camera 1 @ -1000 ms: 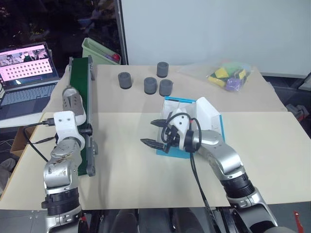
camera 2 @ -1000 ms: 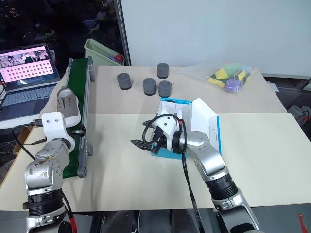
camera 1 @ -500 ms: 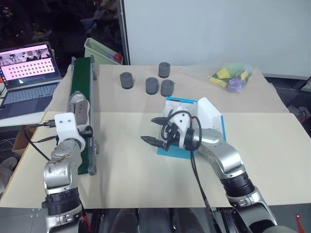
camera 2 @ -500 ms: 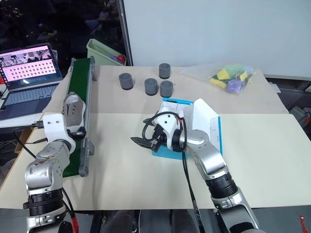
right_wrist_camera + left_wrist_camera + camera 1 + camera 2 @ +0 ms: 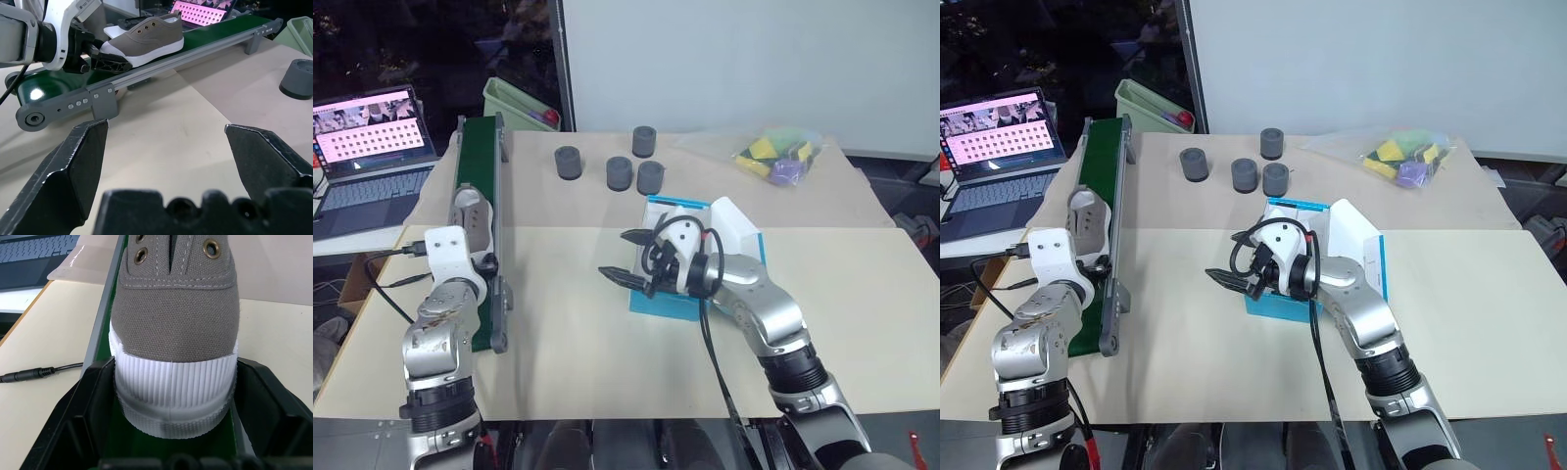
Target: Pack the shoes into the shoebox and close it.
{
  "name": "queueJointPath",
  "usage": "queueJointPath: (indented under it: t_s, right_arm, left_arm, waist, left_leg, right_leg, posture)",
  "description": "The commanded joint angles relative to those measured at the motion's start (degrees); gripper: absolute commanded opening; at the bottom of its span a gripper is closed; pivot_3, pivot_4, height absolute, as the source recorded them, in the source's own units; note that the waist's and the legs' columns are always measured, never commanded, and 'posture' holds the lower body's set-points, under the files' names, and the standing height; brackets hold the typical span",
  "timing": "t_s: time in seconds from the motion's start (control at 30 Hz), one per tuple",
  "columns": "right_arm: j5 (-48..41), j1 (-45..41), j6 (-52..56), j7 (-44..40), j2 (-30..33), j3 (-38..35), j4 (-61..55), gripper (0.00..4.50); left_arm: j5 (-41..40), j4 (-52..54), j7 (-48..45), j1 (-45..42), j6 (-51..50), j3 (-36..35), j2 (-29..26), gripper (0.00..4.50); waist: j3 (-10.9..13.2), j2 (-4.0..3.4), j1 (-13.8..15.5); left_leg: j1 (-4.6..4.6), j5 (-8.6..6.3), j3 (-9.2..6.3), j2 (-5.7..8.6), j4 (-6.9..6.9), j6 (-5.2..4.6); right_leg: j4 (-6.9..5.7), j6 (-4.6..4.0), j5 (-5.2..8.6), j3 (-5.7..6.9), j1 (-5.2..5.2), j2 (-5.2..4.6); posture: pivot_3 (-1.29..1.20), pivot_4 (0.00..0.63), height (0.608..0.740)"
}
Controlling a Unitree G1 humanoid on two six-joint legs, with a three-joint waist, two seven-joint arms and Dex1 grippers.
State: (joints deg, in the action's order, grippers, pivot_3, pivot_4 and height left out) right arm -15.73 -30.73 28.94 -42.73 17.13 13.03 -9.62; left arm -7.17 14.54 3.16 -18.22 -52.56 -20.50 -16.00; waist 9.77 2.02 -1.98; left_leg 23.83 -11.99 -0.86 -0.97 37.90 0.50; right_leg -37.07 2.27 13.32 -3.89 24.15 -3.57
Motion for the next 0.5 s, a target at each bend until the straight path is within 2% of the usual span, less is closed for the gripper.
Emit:
queueJointPath:
  t_s: [0.03, 0.13, 0.37, 0.5]
  right_arm:
    - [-1.0, -1.4, 0.0, 0.6, -0.6, -1.2, -1.5, 4.5]
    - [-1.0, -1.7, 0.0, 0.9, -0.8, -1.2, -1.0, 4.5]
    - [-2.1, -3.5, 1.4, 3.2, -2.3, -3.2, 1.3, 4.5]
    - [-9.0, -7.2, 12.2, 9.6, -7.4, -10.8, 5.3, 4.5]
  left_arm:
    - [-0.6, 2.9, 0.0, -1.4, 2.7, 0.0, 0.6, 3.18]
    - [-0.9, 4.8, -0.1, -1.9, 5.0, 0.4, 1.8, 3.18]
    - [1.7, 8.6, -1.9, -0.7, 11.0, 6.8, 0.7, 3.18]
    - [-0.2, 11.8, -8.8, 1.4, 18.8, 13.2, 0.8, 3.18]
  waist:
    - [0.0, 0.0, 0.0]
    - [0.0, 0.01, 0.0]
    - [0.0, 0.02, -0.2]
    - [0.0, 0.01, -0.4]
  left_leg:
    - [0.0, 0.0, 0.0, 0.0, 0.0, 0.0]
    - [0.02, 0.0, 0.0, 0.0, 0.0, 0.0]
    - [0.12, 0.0, 0.01, -0.01, 0.0, 0.01]
    - [0.11, 0.0, 0.01, -0.03, 0.0, 0.01]
  right_leg:
    - [0.0, 0.0, 0.0, 0.0, 0.0, 0.0]
    - [0.02, 0.0, 0.0, 0.0, 0.02, 0.0]
    - [0.05, 0.0, 0.0, -0.02, 0.09, 0.0]
    - [0.04, -0.02, -0.01, -0.03, 0.1, 0.01]
  posture:
    - [0.0, 0.15, 0.729]
    - [0.0, 0.15, 0.729]
    - [0.0, 0.15, 0.729]
    - [0.0, 0.15, 0.729]
